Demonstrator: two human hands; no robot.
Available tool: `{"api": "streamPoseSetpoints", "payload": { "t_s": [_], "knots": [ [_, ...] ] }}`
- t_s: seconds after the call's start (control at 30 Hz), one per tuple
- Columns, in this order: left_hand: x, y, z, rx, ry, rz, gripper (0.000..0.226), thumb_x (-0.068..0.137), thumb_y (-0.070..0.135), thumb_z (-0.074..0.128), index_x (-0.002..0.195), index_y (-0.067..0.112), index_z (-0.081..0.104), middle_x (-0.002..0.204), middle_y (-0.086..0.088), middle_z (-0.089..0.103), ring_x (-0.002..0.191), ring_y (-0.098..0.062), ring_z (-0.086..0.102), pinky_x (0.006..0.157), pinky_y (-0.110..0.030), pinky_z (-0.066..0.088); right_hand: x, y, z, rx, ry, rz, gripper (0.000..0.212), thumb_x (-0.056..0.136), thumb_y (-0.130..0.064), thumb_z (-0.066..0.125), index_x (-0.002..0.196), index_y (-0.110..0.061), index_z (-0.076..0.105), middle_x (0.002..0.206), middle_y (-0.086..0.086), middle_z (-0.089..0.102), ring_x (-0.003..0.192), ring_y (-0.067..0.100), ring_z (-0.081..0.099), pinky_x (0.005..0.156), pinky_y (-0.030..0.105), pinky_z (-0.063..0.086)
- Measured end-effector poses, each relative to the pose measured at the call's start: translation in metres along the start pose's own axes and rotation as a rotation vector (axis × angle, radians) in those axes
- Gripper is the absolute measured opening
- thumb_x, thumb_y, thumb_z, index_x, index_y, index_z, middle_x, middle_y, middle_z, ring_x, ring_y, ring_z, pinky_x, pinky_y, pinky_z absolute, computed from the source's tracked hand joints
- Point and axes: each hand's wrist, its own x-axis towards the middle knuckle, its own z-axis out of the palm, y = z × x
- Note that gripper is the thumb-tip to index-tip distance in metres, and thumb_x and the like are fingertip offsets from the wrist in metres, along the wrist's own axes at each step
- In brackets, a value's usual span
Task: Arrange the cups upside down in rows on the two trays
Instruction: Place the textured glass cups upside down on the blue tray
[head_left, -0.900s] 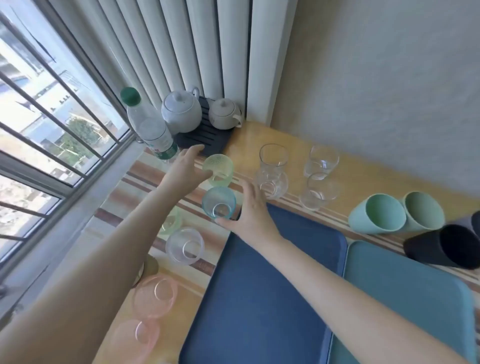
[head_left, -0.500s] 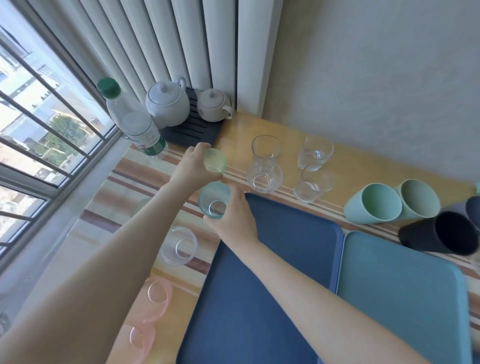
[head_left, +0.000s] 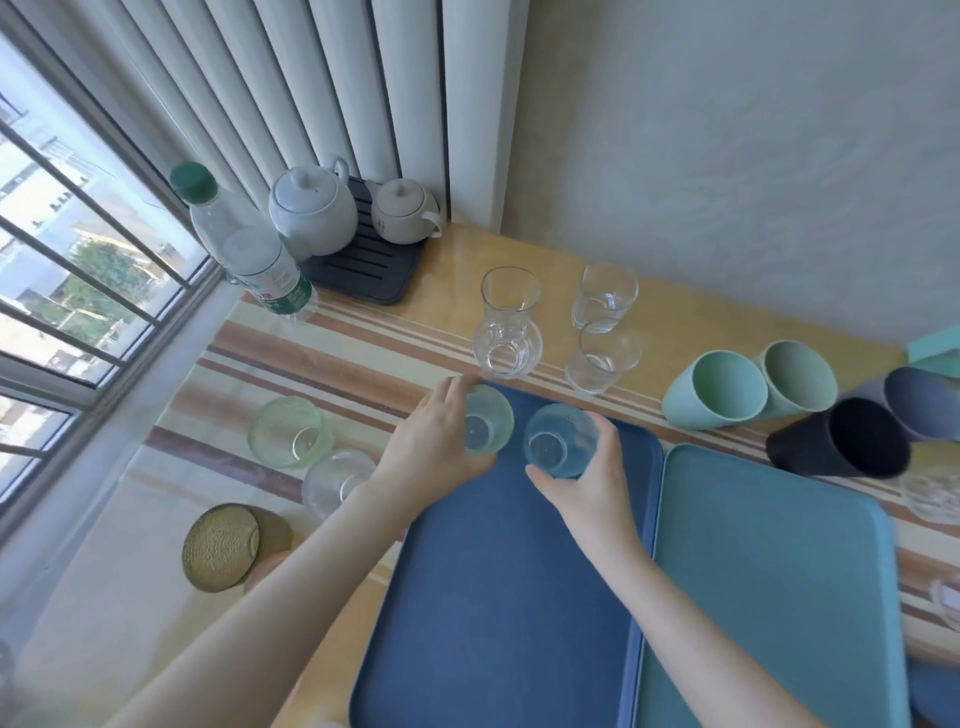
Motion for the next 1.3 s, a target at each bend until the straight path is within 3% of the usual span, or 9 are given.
{"api": "streamPoseSetpoints", "payload": {
  "t_s": [0.13,0.4,0.57,0.73,0.9,1.03,1.17,1.3],
  "knots": [
    [0.003,-0.008,0.009,0.003,0.006,-0.011,0.077,0.069,0.026,0.069,0.135,0.022,0.031,0.130,0.002,0.044,0.120,-0.020,0.046,0.088,-0.030,0.040,0.004,0.009,0.003,-0.020,0.026,0.007,0.076,0.065,-0.012,0.081,0.127,-0.017,0.037,0.126,0.001,0.043,0.115,0.013,0.046,0.095,0.023,0.038],
    [0.014,-0.007,0.011,-0.007,0.053,-0.016,0.077,0.071,0.029,0.070,0.137,0.022,0.031,0.130,0.000,0.042,0.113,-0.023,0.050,0.080,-0.035,0.046,0.001,0.011,0.005,-0.044,-0.004,-0.011,0.077,0.066,-0.013,0.081,0.128,-0.017,0.035,0.128,-0.001,0.040,0.115,0.008,0.042,0.092,0.019,0.033],
    [0.017,-0.007,0.014,-0.029,0.049,-0.062,0.084,0.071,0.033,0.070,0.141,0.018,0.025,0.133,0.001,0.043,0.119,-0.020,0.047,0.086,-0.034,0.044,0.002,0.011,0.008,-0.042,-0.004,0.004,0.078,0.067,-0.014,0.080,0.129,-0.018,0.034,0.130,-0.003,0.039,0.118,0.011,0.043,0.093,0.021,0.035],
    [0.015,-0.006,0.014,0.002,0.028,-0.050,0.083,0.072,0.034,0.070,0.140,0.017,0.026,0.133,0.000,0.042,0.118,-0.021,0.047,0.085,-0.032,0.043,0.002,0.012,0.008,-0.035,-0.003,0.008,0.079,0.066,-0.015,0.080,0.130,-0.019,0.034,0.130,-0.003,0.038,0.118,0.012,0.043,0.098,0.040,0.045],
    [0.014,-0.005,0.015,0.010,0.042,-0.050,0.083,0.072,0.034,0.069,0.140,0.018,0.025,0.133,0.000,0.042,0.120,-0.020,0.046,0.085,-0.030,0.040,0.005,0.010,0.009,-0.043,0.003,0.011,0.079,0.067,-0.015,0.079,0.131,-0.017,0.033,0.132,-0.002,0.038,0.121,0.014,0.042,0.097,0.027,0.037],
    [0.014,-0.007,0.018,0.004,0.050,-0.045,0.089,0.071,0.036,0.071,0.143,0.016,0.022,0.136,-0.002,0.041,0.122,-0.022,0.044,0.089,-0.032,0.040,0.006,0.013,0.008,-0.024,-0.005,0.024,0.082,0.067,-0.016,0.081,0.132,-0.019,0.032,0.133,-0.002,0.037,0.123,0.014,0.040,0.103,0.036,0.040],
    [0.003,-0.008,0.012,-0.046,0.054,-0.021,0.104,0.068,0.042,0.075,0.146,0.013,0.013,0.145,-0.005,0.032,0.134,-0.022,0.029,0.105,-0.032,0.029,-0.001,0.008,0.005,-0.086,0.000,0.044,0.106,0.064,-0.021,0.084,0.144,-0.017,0.013,0.143,0.003,0.024,0.135,0.015,0.024,0.109,0.029,0.025],
    [-0.021,-0.023,-0.026,-0.101,0.277,0.091,0.068,0.082,0.039,0.062,0.139,0.015,0.035,0.142,-0.003,0.037,0.131,-0.017,0.033,0.108,-0.030,0.026,-0.042,-0.007,0.012,-0.143,0.142,-0.114,0.098,0.068,-0.018,0.079,0.143,-0.017,0.017,0.142,-0.002,0.023,0.135,0.015,0.022,0.112,0.042,0.025]
  ]
}}
